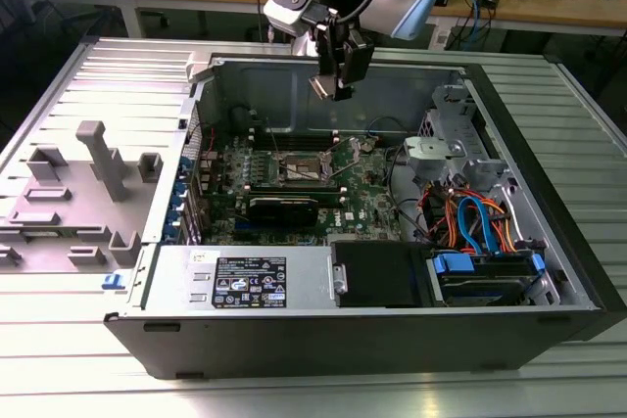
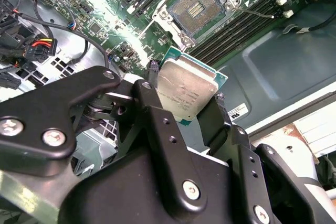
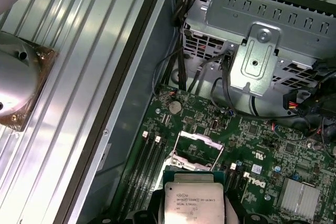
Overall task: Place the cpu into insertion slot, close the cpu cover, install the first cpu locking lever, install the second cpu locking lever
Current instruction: 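Place the cpu into insertion slot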
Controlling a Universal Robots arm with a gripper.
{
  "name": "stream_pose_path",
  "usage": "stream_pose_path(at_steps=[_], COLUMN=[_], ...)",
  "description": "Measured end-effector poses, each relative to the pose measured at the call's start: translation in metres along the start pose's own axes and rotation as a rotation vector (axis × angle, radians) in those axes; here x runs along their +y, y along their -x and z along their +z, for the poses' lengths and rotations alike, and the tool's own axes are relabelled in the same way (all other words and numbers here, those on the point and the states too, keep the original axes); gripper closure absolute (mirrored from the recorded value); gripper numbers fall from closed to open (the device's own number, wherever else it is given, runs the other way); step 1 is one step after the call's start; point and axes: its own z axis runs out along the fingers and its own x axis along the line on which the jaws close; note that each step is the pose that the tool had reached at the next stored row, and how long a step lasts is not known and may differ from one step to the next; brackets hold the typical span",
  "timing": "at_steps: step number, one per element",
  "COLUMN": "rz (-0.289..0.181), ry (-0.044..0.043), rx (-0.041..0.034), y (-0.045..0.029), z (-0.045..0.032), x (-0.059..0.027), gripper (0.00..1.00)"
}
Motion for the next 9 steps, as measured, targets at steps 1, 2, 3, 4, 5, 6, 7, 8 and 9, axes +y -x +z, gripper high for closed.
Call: stream_pose_path(at_steps=[1,2,3,4,5,6,7,8,9], rz=[0.002,0.005,0.025,0.059,0.082,0.110,0.126,0.138,0.153], ry=[0.0001,0.0002,0.0007,0.0012,0.0018,0.0022,0.0024,0.0026,0.0025], rx=[-0.0002,-0.0005,-0.0020,-0.0051,-0.0071,-0.0097,-0.0112,-0.0123,-0.0134], y=[0.0000,0.0000,0.0000,0.0000,0.0001,0.0001,0.0001,0.0001,0.0002], z=[0.0000,0.0001,0.0006,0.0016,0.0034,0.0054,0.0066,0.0074,0.0086], x=[0.0000,0.0000,-0.0001,-0.0002,-0.0004,-0.0005,-0.0006,-0.0007,-0.0008], gripper=[0.45,0.45,0.45,0.45,0.45,0.45,0.45,0.45,0.45])
